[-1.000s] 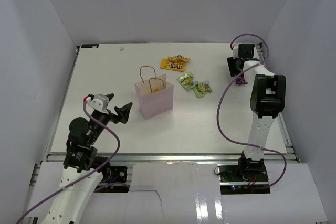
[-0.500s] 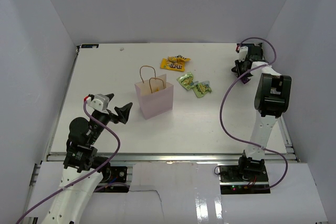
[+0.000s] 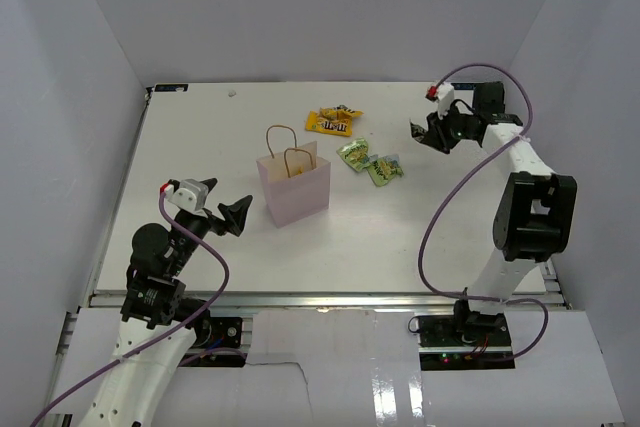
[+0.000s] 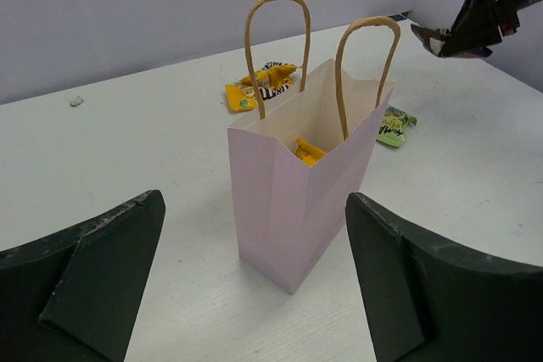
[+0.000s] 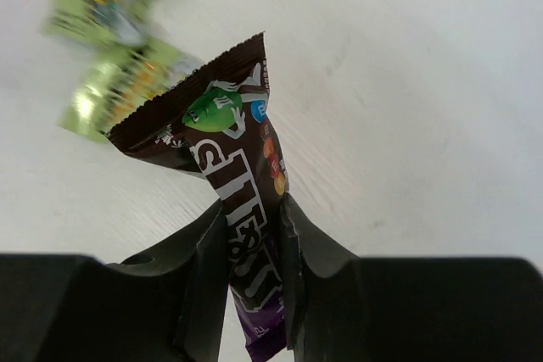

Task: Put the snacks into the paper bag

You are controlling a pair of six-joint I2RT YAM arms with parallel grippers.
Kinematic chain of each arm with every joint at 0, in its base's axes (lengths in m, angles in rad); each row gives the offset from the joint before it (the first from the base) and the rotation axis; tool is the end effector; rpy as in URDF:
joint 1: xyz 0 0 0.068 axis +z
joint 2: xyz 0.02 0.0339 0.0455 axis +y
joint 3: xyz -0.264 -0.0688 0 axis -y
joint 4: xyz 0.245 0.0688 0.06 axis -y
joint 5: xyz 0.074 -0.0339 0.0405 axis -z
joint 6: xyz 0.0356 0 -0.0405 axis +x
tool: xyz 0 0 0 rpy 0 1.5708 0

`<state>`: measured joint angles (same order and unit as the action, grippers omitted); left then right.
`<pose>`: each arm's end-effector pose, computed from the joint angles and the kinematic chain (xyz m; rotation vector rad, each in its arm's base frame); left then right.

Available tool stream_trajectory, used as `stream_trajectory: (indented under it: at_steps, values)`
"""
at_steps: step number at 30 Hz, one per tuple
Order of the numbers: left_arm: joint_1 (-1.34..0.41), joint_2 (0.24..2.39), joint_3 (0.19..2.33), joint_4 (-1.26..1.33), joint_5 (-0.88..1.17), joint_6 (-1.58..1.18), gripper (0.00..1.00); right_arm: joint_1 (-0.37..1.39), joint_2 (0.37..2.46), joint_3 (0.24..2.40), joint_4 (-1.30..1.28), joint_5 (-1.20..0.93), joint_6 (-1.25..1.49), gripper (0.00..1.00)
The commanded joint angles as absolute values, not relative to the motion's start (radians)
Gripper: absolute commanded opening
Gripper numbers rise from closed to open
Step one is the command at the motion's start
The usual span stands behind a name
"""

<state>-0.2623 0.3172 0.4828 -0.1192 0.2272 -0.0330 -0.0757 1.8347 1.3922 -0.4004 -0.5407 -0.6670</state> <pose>0.1037 -0.0361 0.3005 0.3564 1.4977 -0.4081 0.4057 -0.0124 0.2396 -0.8896 2.0993 0.2721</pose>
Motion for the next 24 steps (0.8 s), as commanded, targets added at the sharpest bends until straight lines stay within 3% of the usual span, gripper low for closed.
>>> stream_trajectory:
  at_steps: [1, 7, 14, 24]
  values:
    - [-0.265, 0.319, 0.483, -0.110, 0.226, -0.025, 0.98, 0.023, 1.692, 1.439, -0.445, -0.741, -0.741, 0.31]
    - [-0.265, 0.318, 0.482, -0.112, 0.218, -0.021, 0.98, 0.314, 1.634, 1.616, -0.506, -0.658, -0.712, 0.31]
    - [-0.265, 0.316, 0.482, -0.113, 0.203, -0.020, 0.98, 0.512, 1.793, 1.940, -0.570, -0.606, -0.614, 0.31]
    - [-0.265, 0.316, 0.482, -0.113, 0.209, -0.018, 0.98, 0.653, 1.773, 1.882, -0.566, -0.643, -0.629, 0.31]
